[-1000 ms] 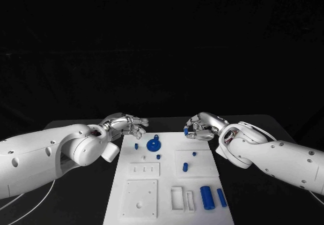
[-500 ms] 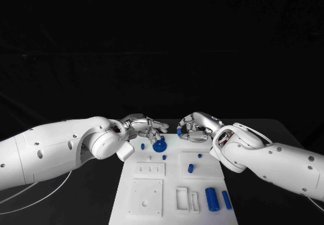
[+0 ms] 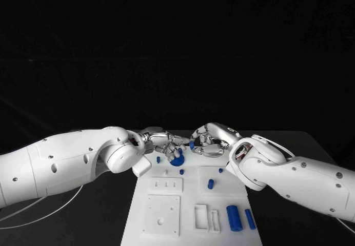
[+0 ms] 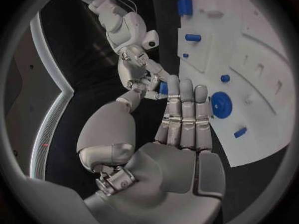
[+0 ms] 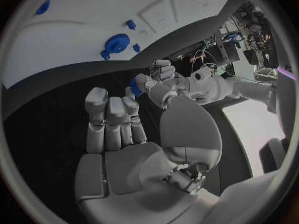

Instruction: Assemble the parts on the task board

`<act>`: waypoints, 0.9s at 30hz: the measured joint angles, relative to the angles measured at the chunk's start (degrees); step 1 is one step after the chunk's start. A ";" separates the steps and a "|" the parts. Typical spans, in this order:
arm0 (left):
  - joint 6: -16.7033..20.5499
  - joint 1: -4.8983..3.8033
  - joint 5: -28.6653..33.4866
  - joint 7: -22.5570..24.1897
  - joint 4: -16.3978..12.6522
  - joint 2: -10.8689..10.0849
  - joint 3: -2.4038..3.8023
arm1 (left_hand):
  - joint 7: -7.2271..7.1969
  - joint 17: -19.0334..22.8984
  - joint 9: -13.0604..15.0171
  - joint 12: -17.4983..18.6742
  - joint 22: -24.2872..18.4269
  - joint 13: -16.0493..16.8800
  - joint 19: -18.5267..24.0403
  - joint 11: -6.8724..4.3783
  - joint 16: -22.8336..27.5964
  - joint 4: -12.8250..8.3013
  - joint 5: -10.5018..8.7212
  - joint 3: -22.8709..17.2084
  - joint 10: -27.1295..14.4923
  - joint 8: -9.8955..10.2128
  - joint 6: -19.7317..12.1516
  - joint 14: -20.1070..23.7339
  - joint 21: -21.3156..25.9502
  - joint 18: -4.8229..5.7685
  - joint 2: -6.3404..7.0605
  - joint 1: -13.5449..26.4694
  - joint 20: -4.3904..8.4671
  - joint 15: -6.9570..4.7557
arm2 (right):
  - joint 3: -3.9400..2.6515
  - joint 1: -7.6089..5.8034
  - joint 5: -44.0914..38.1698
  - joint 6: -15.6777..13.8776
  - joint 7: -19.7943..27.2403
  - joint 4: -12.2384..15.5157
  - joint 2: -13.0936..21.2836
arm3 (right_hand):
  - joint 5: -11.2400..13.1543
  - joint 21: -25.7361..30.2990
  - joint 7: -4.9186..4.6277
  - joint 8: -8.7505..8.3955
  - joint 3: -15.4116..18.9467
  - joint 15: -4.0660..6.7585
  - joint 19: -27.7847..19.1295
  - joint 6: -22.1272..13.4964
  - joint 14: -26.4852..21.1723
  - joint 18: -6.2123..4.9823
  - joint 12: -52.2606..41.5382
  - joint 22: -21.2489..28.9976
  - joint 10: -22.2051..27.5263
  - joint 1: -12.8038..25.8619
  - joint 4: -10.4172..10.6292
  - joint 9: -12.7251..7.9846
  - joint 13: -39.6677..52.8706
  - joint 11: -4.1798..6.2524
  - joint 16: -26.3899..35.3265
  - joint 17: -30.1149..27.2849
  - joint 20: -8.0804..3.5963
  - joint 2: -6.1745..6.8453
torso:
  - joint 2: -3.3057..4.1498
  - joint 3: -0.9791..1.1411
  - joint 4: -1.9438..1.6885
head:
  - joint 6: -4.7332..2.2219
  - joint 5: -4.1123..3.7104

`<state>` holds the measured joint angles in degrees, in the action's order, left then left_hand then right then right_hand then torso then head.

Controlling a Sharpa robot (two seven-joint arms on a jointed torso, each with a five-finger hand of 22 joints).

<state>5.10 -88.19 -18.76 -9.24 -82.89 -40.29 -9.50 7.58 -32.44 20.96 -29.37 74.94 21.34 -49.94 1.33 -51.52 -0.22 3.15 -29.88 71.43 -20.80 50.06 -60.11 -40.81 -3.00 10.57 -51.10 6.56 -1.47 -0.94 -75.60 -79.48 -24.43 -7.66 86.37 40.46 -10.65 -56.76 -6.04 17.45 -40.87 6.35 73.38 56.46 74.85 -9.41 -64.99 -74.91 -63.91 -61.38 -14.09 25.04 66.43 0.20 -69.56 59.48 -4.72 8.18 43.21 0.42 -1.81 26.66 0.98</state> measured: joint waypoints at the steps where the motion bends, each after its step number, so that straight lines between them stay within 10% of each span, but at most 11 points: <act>1: 0.00 0.00 -0.23 -0.28 0.06 0.13 0.00 | 0.00 0.06 0.03 0.00 0.00 0.05 0.00 0.00 0.00 0.28 0.00 -0.13 0.00 0.00 0.00 0.12 0.00 0.00 0.08 0.08 0.00 0.12 | 0.00 0.00 0.01 0.02 -0.04 0.02 0.00 | 0.00 0.00 0.00 0.00 -0.01 0.00 0.00 0.00 0.00 0.00 0.00 0.00 0.00 0.00 0.01 0.00 0.00 0.00 0.00 0.00 0.00 0.00 | 0.00 0.01 -0.01 | 0.01 0.02; 27: 0.24 0.03 -1.95 -1.79 1.91 1.81 -0.58 | 0.00 0.44 0.24 -0.31 -0.02 0.56 0.20 0.21 -0.21 1.39 0.00 -0.42 -0.61 0.00 0.00 0.39 -0.44 0.29 0.73 -0.93 -0.22 0.00 | 0.48 -0.05 0.07 0.89 -0.41 0.06 -1.89 | 0.00 0.00 -0.01 0.27 -0.15 0.06 0.00 0.01 0.26 0.01 0.00 0.00 -0.30 0.29 0.15 0.22 0.00 0.11 -0.01 -0.02 0.02 0.29 | 0.08 0.03 0.04 | -0.02 -0.02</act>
<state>5.34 -88.16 -20.71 -11.03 -80.99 -38.48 -10.07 7.58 -32.00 21.20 -29.68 74.92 21.90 -49.74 1.54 -51.73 1.18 3.15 -30.30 70.82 -20.80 50.05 -59.71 -41.25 -2.71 11.30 -52.03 6.34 -1.47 -0.46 -75.65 -79.41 -23.54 -8.08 86.43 38.57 -10.65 -56.76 -6.05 17.72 -41.02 6.41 73.38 56.47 75.10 -9.40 -64.99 -74.91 -64.21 -61.09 -13.94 25.26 66.43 0.31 -69.57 59.46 -4.70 8.47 43.30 0.45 -1.76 26.65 0.96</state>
